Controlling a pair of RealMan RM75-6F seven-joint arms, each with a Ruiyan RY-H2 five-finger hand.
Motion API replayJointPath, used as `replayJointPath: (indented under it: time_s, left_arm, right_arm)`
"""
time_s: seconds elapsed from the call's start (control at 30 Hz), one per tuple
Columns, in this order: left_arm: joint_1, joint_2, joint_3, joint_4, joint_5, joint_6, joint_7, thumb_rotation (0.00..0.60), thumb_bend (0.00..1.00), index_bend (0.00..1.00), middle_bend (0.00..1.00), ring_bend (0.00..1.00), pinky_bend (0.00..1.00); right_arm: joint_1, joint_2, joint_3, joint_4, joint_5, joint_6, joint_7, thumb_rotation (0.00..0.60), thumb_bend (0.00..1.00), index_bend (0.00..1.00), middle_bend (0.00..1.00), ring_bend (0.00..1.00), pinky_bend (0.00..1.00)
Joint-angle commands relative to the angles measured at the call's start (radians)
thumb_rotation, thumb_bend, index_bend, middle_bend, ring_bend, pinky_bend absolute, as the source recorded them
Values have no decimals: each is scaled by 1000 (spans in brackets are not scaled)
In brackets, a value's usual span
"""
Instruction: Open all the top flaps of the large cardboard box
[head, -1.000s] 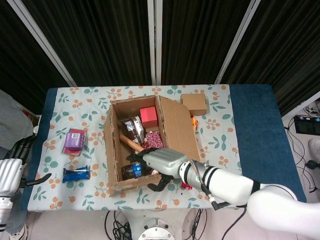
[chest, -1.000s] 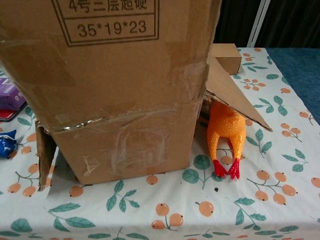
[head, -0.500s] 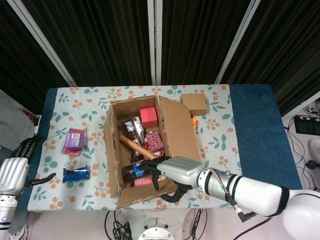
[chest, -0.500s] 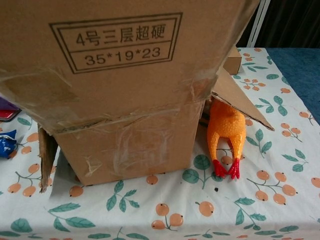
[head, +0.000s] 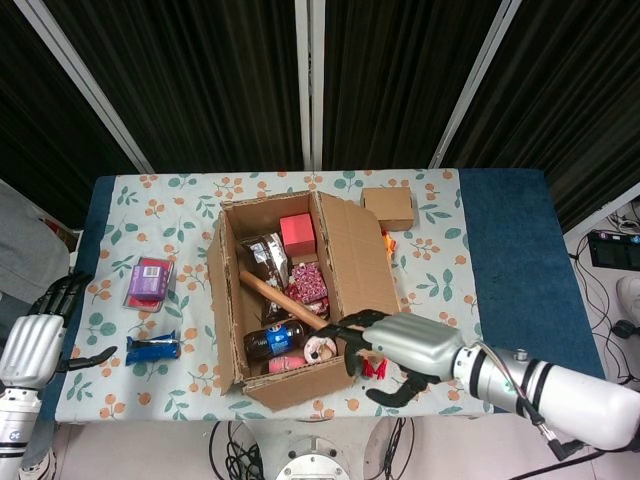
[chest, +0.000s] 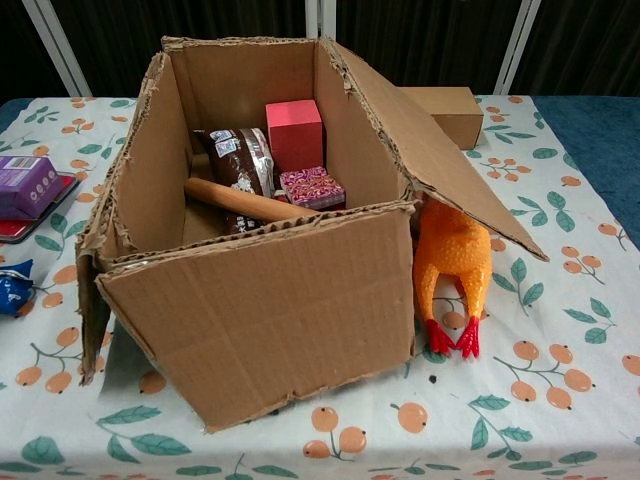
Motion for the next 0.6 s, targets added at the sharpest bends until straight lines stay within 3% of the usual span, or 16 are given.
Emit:
replayJointPath:
  time_s: [0.03,0.1,0.17,0.23,0.3,0.37,0.43,0.53,0.6]
  left_arm:
    - [0,-5,-1,6,3,4,0,485,97,81,67,78,202]
    - [-1,-9,-2,10,4,5,2,487,97,81,67,78,202]
    - [-1,-18,-2,21,8,9,10,486,97,81,67,78,202]
    - [2,-31,-1,33,12,18,22,486,96,81,67,78,202]
    - [5,-44,-1,45,17,29,28,488,96,81,67,78,202]
    - [11,-60,-2,65,22,44,37,485,97,81,67,78,202]
    - [15,-75,-1,87,24,54,57,486,97,80,67,78,202]
    - [18,-88,2,108,23,57,97,483,97,80,67,77,200]
    - [19,-91,4,121,25,59,114,484,98,79,67,76,200]
  right_arm:
    - [-515,-129,229,-91,-339,241,-278,600,325,0,112,0,0]
    - [-652,-224,225,-91,-470,312,-362,600,315,0,24,0,0]
    - [-777,-359,170,-91,-633,433,-442,600,302,0,1,0,0]
    - [-851,-505,53,-90,-825,603,-501,600,282,0,0,0,0]
    - [-857,-620,-69,-30,-1009,738,-493,600,240,0,0,0,0]
    - [-819,-710,-200,94,-1228,881,-353,600,223,0,0,0,0]
    - [-760,-729,-322,271,-1435,1035,-137,600,216,0,0,0,0]
    - [-644,-702,-453,495,-1579,1171,98,600,214,0,0,0,0]
    - [-573,-706,-496,595,-1600,1221,146,600,215,0,0,0,0]
